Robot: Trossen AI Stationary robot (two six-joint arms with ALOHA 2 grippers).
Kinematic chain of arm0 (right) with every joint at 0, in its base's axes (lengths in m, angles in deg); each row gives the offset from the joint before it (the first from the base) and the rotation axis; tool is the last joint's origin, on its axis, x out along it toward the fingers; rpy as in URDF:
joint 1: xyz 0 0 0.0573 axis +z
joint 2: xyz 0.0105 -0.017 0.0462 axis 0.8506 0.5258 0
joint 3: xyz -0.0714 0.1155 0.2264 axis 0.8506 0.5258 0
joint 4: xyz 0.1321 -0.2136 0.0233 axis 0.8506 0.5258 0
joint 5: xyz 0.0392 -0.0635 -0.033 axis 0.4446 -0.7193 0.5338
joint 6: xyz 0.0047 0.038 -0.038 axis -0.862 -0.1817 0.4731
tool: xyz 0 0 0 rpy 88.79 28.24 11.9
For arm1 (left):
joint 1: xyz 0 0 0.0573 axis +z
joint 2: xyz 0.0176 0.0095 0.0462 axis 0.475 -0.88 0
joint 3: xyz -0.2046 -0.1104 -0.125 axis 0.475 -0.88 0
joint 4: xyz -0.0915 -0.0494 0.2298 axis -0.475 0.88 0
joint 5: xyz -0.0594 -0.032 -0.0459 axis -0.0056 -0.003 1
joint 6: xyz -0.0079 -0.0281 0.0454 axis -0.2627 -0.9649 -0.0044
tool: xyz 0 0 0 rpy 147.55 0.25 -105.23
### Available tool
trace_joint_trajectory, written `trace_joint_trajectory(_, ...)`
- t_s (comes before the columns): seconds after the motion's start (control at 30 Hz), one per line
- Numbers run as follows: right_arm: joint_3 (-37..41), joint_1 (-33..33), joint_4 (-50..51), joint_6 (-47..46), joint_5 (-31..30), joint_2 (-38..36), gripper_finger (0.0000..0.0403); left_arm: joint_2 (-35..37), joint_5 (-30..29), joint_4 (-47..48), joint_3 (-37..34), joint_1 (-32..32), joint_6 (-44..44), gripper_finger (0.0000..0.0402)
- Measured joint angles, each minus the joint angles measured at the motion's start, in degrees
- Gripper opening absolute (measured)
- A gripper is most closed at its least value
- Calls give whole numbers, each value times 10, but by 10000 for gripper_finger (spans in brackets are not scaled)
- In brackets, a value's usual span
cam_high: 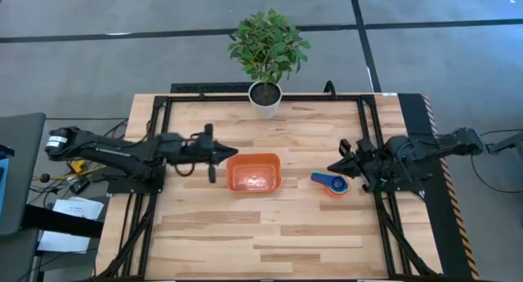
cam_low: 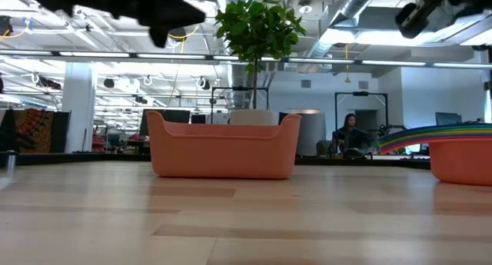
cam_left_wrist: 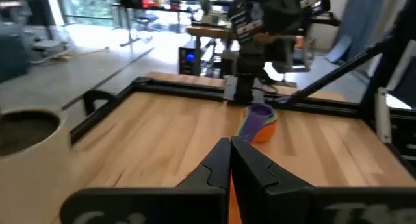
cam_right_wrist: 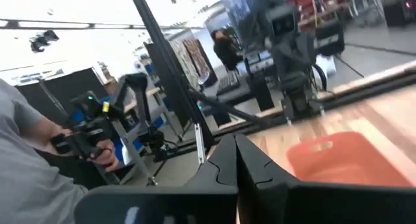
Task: Nest measuring cups in basket
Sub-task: Put the nested measuring cups into the orange bin
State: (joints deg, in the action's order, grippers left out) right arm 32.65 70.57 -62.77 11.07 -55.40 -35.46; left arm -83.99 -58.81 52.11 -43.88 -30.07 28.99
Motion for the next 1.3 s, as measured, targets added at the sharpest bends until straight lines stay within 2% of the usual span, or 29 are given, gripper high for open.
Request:
trace_joint_trajectory(0.27,-60,115,8,-31,-132,116,5,-113,193,42,101,104,-21,0)
trace_joint_trajectory(0.4,-101,175,72,-104,-191,171,4,-192,302,59,162,130,-40,0)
trace_joint_trajectory(0.53,-138,218,153,-208,-215,224,5,-280,399,93,242,130,-21,0)
trace_joint_trajectory(0.73,-173,248,252,-389,-200,273,16,-390,444,210,369,135,-43,23)
trace_joint_trajectory(0.87,-174,262,268,-508,-198,288,12,-444,476,291,442,136,-12,71)
trace_joint_trajectory(1.07,-175,285,275,-627,-190,319,17,-492,450,353,514,127,34,147)
trace_joint_trajectory(1.2,-175,297,320,-686,-98,339,29,-515,410,353,539,117,56,182)
trace_joint_trajectory(1.3,-174,311,357,-744,-42,352,29,-532,389,342,554,113,37,197)
